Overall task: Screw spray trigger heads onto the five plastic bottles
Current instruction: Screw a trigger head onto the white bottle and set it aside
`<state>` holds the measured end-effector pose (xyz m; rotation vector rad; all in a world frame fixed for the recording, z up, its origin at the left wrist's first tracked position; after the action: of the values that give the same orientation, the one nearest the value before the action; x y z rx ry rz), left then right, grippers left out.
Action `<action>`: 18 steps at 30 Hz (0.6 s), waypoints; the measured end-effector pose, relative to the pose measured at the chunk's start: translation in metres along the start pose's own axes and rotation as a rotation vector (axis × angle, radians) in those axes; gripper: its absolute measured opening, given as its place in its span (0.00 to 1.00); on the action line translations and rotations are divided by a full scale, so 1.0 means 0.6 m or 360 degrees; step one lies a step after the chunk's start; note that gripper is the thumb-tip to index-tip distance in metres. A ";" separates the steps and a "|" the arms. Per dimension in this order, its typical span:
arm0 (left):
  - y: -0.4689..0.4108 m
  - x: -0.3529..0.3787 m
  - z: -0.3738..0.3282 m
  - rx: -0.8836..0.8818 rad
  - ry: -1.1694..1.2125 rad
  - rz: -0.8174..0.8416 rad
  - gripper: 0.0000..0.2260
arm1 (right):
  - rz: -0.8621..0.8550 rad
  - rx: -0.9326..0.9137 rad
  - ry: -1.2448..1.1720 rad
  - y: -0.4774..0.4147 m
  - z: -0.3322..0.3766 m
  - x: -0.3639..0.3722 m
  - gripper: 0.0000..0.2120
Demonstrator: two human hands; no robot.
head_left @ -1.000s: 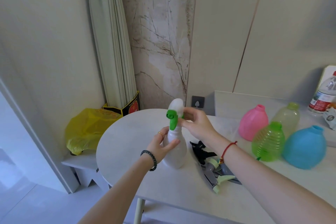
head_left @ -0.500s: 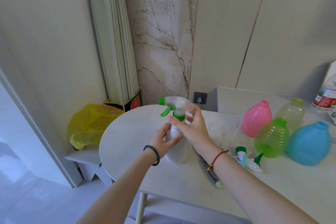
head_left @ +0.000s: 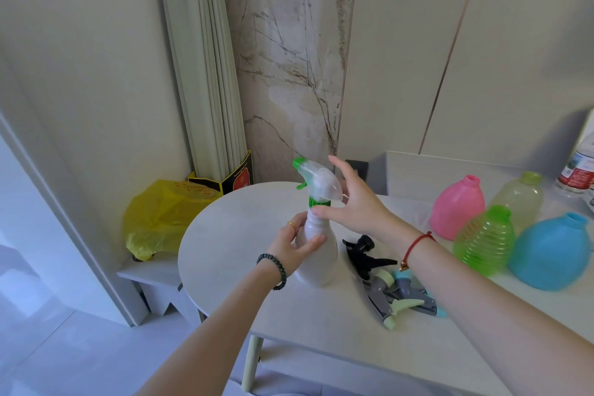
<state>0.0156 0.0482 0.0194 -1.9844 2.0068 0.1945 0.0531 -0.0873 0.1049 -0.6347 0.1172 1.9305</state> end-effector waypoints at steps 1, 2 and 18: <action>0.000 0.000 0.000 -0.0002 0.0013 -0.0005 0.18 | 0.0013 -0.0002 0.0014 -0.001 0.000 -0.004 0.44; 0.001 0.000 0.001 0.0000 0.0019 -0.0010 0.18 | -0.0012 -0.0006 0.0025 -0.002 0.002 -0.008 0.44; 0.004 0.002 -0.002 0.0024 0.0068 -0.0034 0.19 | -0.0097 0.0097 -0.0287 0.011 -0.021 0.019 0.52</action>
<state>0.0132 0.0468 0.0199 -2.0161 2.0059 0.1328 0.0486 -0.0853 0.0870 -0.4169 0.0425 1.9081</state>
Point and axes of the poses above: each hand's wrist, its own y-axis away from the middle knuckle, its own x-axis out of the palm, z = x × y, the point moved 2 cm from there along -y, towards the middle knuckle, and after that the axes turned 1 degree about -y, right-handed, at the moved point
